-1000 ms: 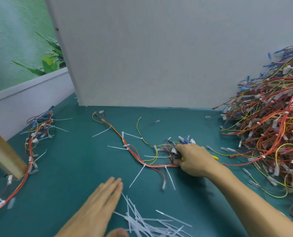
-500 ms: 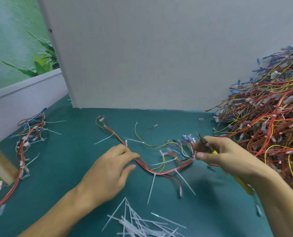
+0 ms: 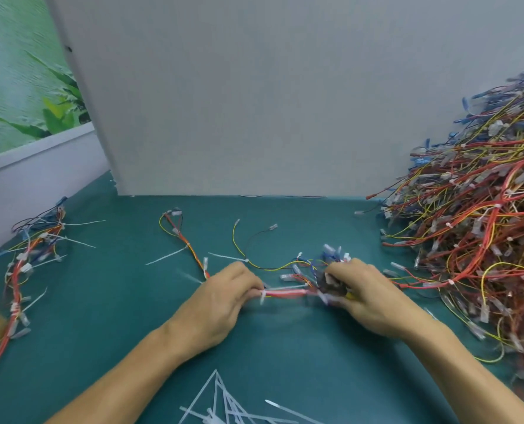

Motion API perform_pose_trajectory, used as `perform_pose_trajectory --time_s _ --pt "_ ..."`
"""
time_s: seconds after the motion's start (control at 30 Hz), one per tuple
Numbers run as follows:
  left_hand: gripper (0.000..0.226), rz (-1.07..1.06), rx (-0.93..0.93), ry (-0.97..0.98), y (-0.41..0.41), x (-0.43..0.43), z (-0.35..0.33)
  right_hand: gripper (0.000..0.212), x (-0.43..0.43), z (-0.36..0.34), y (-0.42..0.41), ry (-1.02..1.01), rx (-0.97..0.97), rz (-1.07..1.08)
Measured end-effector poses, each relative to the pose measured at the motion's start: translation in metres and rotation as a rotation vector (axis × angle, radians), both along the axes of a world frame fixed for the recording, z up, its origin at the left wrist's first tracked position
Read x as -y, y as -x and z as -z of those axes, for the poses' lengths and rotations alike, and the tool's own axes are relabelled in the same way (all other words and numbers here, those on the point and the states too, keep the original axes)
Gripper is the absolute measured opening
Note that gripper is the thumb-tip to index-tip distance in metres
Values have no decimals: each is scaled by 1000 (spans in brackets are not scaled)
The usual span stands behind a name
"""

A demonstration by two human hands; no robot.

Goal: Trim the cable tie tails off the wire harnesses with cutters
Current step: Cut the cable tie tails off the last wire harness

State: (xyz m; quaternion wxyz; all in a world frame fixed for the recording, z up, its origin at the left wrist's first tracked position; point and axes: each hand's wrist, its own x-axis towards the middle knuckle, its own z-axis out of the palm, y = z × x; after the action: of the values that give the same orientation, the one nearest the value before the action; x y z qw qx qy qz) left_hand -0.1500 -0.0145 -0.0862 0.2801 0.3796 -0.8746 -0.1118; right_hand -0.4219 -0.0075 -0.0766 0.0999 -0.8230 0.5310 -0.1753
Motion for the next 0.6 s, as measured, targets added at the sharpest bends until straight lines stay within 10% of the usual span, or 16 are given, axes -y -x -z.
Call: perform_pose_trajectory --time_s 0.13,0.43,0.6 --pt "16 -166 -141 -69 3 6 -9 14 2 -17 -5 -127 400 60" --pt "22 -384 180 -217 14 24 -15 13 36 -45 -26 -401 -57 249" --pt "18 -264 11 -203 9 30 -19 15 45 -55 -22 -384 33 250"
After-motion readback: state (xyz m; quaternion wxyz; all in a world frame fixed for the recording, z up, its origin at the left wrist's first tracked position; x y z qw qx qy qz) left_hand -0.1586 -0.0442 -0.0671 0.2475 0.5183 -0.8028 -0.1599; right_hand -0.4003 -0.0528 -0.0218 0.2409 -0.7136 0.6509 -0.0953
